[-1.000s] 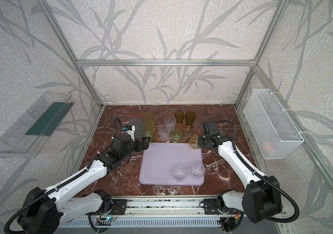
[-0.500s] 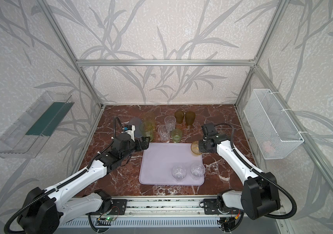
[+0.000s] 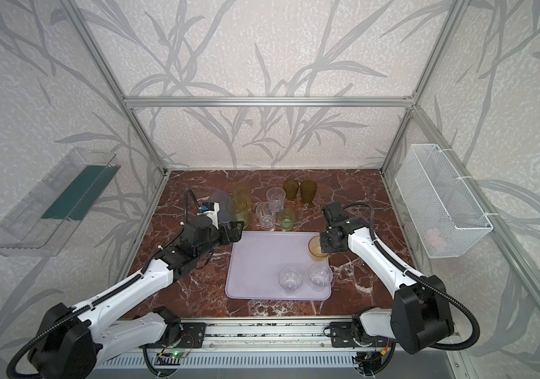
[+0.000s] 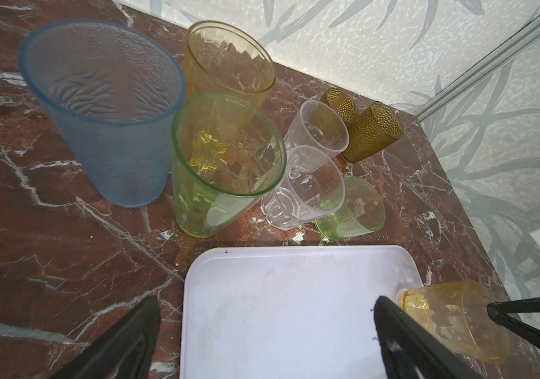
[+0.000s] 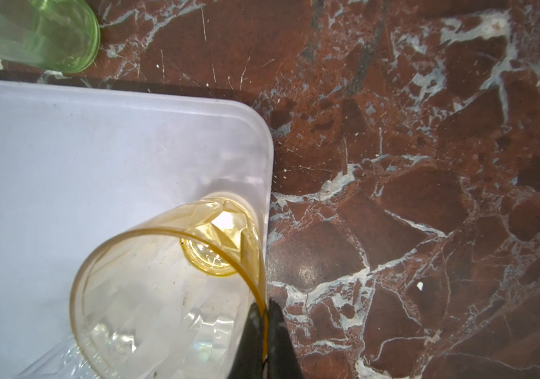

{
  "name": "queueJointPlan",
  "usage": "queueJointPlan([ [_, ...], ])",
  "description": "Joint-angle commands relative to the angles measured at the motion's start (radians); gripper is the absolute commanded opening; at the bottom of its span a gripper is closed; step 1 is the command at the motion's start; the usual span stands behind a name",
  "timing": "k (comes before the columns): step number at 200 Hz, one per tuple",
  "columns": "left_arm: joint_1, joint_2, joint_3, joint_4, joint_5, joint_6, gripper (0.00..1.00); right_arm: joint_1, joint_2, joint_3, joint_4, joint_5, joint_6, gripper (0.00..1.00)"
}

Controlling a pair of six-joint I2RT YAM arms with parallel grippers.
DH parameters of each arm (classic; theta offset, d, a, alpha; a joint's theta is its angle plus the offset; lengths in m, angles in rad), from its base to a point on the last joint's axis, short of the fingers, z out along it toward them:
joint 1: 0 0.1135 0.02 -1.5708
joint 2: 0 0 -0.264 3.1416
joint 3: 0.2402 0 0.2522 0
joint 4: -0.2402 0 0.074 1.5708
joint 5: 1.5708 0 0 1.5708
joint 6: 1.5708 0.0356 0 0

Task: Place the glasses into the tray
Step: Place the glass on the tray.

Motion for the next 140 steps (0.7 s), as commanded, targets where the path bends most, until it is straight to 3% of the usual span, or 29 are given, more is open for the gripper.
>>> queueJointPlan([
  [1, 0.004, 0.008, 0.010, 0.030, 0.010, -0.013, 0.99, 0.004, 0.004, -0.011, -0.031, -0.001, -0.011, 0.00],
  [27, 0.003, 0.008, 0.010, 0.032, 0.013, -0.016, 0.99, 0.008, 0.007, -0.016, -0.026, -0.025, -0.011, 0.00],
  [45, 0.004, 0.007, 0.013, 0.031, 0.016, -0.016, 0.99, 0.007, 0.012, -0.018, -0.022, -0.044, -0.011, 0.15],
  [59, 0.004, 0.004, 0.014, 0.028, 0.018, -0.016, 0.99, 0.008, 0.011, -0.019, -0.016, -0.060, -0.008, 0.35],
  [94, 0.003, 0.004, 0.024, 0.012, 0.013, -0.002, 0.99, 0.008, -0.017, -0.028, 0.043, -0.125, 0.012, 0.69],
  [112, 0.003, 0.004, 0.031, -0.001, 0.014, 0.000, 0.99, 0.008, -0.021, -0.018, 0.060, -0.140, 0.018, 0.78],
  [140, 0.003, 0.005, 0.057, -0.042, 0.031, -0.001, 0.99, 0.008, -0.015, 0.013, 0.047, -0.118, 0.011, 0.83],
])
